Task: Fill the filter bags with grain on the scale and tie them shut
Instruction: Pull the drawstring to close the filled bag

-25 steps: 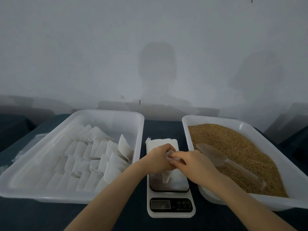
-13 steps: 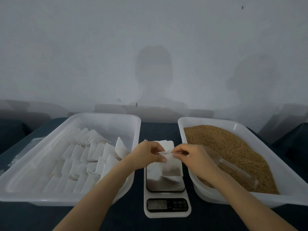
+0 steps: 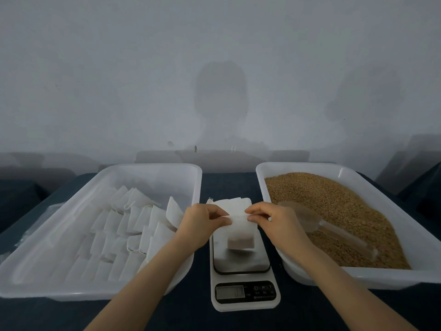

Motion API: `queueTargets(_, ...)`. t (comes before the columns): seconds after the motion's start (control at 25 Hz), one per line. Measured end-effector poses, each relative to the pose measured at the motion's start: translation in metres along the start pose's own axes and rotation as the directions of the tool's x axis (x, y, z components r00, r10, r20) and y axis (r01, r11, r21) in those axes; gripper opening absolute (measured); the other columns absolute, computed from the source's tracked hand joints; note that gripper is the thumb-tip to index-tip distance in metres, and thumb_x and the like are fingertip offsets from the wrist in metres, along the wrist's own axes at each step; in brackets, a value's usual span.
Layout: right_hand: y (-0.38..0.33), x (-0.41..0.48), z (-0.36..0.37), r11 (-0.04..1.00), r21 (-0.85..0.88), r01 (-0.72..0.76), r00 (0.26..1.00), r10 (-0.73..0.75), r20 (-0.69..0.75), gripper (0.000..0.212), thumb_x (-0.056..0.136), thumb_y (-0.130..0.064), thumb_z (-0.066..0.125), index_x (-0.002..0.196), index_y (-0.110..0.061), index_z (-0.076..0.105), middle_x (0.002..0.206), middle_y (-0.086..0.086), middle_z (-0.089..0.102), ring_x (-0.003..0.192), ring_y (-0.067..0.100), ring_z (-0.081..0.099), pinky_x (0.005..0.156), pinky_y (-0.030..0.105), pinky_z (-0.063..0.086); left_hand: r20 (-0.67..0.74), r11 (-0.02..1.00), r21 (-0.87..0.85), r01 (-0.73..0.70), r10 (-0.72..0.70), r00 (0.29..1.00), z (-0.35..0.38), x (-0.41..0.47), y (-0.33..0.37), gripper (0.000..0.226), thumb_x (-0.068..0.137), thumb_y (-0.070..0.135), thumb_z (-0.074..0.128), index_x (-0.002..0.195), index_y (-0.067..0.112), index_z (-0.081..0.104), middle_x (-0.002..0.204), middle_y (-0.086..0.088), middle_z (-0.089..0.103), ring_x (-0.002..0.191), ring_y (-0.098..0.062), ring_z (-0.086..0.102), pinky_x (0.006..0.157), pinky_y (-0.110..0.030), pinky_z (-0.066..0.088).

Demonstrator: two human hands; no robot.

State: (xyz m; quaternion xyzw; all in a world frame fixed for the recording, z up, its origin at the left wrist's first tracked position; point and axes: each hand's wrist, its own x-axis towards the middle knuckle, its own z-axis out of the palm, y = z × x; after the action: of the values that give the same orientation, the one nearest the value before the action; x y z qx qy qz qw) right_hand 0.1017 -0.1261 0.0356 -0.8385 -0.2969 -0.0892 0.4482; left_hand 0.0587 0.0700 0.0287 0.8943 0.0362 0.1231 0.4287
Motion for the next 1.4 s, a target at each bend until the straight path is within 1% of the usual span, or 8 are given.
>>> queueTargets(0.08,0.006,-0.002,0.002,1.000,-0.006,-0.025,1.000,0.025,0.007,0.015,0.083,-0.013,0.069,0.097,-0.019,0.072,0.088,-0.009,0.069,0.087,-0.010,0.058,0.075,0.001,0.041,0.023,0.998,0.062,-0.028,0.027,0.999,0.002,0.001,-0.002,0.010,0.084,0.025,0.073,0.090,0.018,0.077,0.071,0.025,0.061,0.065,0.016,0.056,0.062,0.000,0.039)
queueTargets(0.2,0.012,-0.005,0.001,0.998,-0.008,-0.062,0.998,0.062,0.009,0.018,0.083,-0.017,0.070,0.098,-0.024,0.071,0.083,-0.019,0.064,0.085,-0.014,0.056,0.072,-0.002,0.039,0.043,0.988,0.149,-0.050,0.044,0.998,0.006,0.001,-0.004,0.016,0.086,0.030,0.071,0.098,0.019,0.076,0.078,0.020,0.063,0.070,0.006,0.057,0.062,0.000,0.038)
queueTargets(0.32,0.015,-0.007,0.000,0.997,0.014,-0.073,0.997,0.073,0.004,0.016,0.084,-0.017,0.068,0.098,-0.025,0.071,0.083,-0.023,0.063,0.085,-0.015,0.057,0.074,-0.001,0.040,0.043,0.985,0.163,-0.052,0.046,0.998,0.007,0.002,-0.007,0.018,0.087,0.031,0.070,0.100,0.021,0.075,0.088,0.014,0.067,0.073,0.003,0.056,0.064,0.001,0.038)
queueTargets(0.48,0.015,-0.007,0.000,0.998,0.013,-0.061,0.998,0.061,0.002,0.015,0.085,-0.016,0.066,0.096,-0.024,0.072,0.084,-0.024,0.064,0.087,-0.015,0.057,0.075,-0.001,0.039,0.042,0.981,0.183,-0.063,0.057,0.998,0.007,0.003,-0.008,0.017,0.088,0.030,0.068,0.100,0.020,0.075,0.085,0.017,0.065,0.076,-0.002,0.057,0.062,0.000,0.037)
queueTargets(0.8,0.014,-0.008,0.000,0.997,0.007,-0.074,0.997,0.074,0.010,0.013,0.085,-0.017,0.067,0.094,-0.026,0.072,0.080,-0.025,0.064,0.084,-0.014,0.057,0.073,0.000,0.040,0.059,0.980,0.196,-0.045,0.034,0.998,0.007,0.001,-0.006,0.016,0.088,0.030,0.068,0.100,0.021,0.074,0.091,0.006,0.071,0.083,-0.012,0.062,0.074,-0.019,0.046)
queueTargets(1.16,0.014,-0.008,0.000,0.998,-0.006,-0.066,0.998,0.066,0.009,0.013,0.086,-0.018,0.066,0.094,-0.027,0.071,0.081,-0.025,0.064,0.085,-0.014,0.057,0.073,0.000,0.039,0.069,0.975,0.215,-0.048,0.034,0.997,0.007,0.000,-0.005,0.018,0.089,0.033,0.067,0.101,0.022,0.073,0.091,0.004,0.072,0.084,-0.013,0.063,0.078,-0.025,0.051)
queueTargets(1.28,0.014,-0.009,0.000,0.998,-0.003,-0.065,0.998,0.065,0.009,0.013,0.086,-0.019,0.066,0.095,-0.026,0.072,0.082,-0.024,0.064,0.086,-0.014,0.057,0.073,0.000,0.039,0.060,0.976,0.211,-0.060,0.048,0.997,0.007,0.000,-0.005,0.017,0.088,0.032,0.067,0.100,0.021,0.073,0.088,0.005,0.071,0.081,-0.013,0.062,0.075,-0.025,0.051)
queueTargets(1.4,0.014,-0.009,0.000,0.998,-0.005,-0.056,0.998,0.056,0.009,0.013,0.086,-0.020,0.066,0.095,-0.026,0.071,0.082,-0.024,0.064,0.086,-0.014,0.057,0.073,-0.001,0.039,0.050,0.973,0.219,-0.073,0.064,0.997,0.007,-0.001,-0.005,0.017,0.088,0.033,0.067,0.099,0.021,0.074,0.078,0.010,0.065,0.074,-0.010,0.058,0.065,-0.018,0.044)
